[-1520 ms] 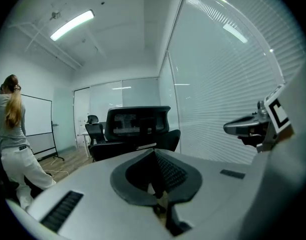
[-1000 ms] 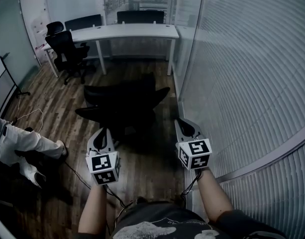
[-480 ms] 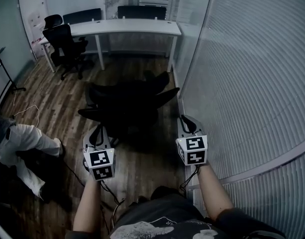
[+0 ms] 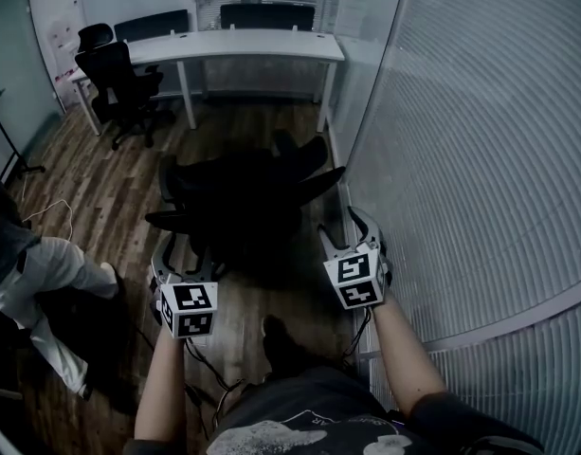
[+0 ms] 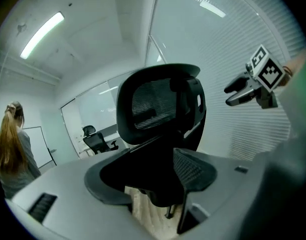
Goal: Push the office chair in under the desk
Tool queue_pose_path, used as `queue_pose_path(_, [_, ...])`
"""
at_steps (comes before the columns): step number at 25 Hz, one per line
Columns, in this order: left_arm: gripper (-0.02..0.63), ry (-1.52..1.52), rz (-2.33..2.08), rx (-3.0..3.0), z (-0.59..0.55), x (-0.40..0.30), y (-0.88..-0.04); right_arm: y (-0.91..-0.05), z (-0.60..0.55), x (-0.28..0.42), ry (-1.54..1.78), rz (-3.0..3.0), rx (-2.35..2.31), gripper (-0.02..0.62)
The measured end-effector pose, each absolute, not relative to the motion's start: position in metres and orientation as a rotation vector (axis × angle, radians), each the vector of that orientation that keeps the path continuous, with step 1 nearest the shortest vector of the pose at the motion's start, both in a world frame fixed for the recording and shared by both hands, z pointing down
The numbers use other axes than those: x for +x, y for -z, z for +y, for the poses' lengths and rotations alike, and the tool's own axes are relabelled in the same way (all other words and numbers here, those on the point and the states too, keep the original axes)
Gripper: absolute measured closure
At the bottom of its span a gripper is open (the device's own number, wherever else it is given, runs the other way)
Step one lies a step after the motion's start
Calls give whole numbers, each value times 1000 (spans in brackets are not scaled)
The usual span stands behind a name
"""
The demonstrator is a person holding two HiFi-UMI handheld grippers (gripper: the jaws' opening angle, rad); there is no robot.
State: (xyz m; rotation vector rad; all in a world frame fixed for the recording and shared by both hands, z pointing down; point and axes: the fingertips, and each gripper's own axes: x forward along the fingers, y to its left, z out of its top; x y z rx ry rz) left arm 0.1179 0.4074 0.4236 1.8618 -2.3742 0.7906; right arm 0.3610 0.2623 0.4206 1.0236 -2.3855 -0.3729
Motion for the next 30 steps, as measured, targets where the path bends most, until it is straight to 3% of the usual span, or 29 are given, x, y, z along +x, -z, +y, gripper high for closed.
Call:
queue_pose_path(6, [276,-996,-2346,1850,385,94,-436,-427,234,345,476,-2320,1014,307])
queue_pose_path(11, [258,-1266,-2302,1800,369,77,-451,-438,204,336,550,-2268,990,307])
queue_pose_path(20, [259,-1593,-2276,1682,344,40,-470,-456,146,321,807,-2100,857,307])
queue_pose_path(30, [310,-1622,-2180,1725,337,22,-472,-466,132,300,953,-1991,801,307])
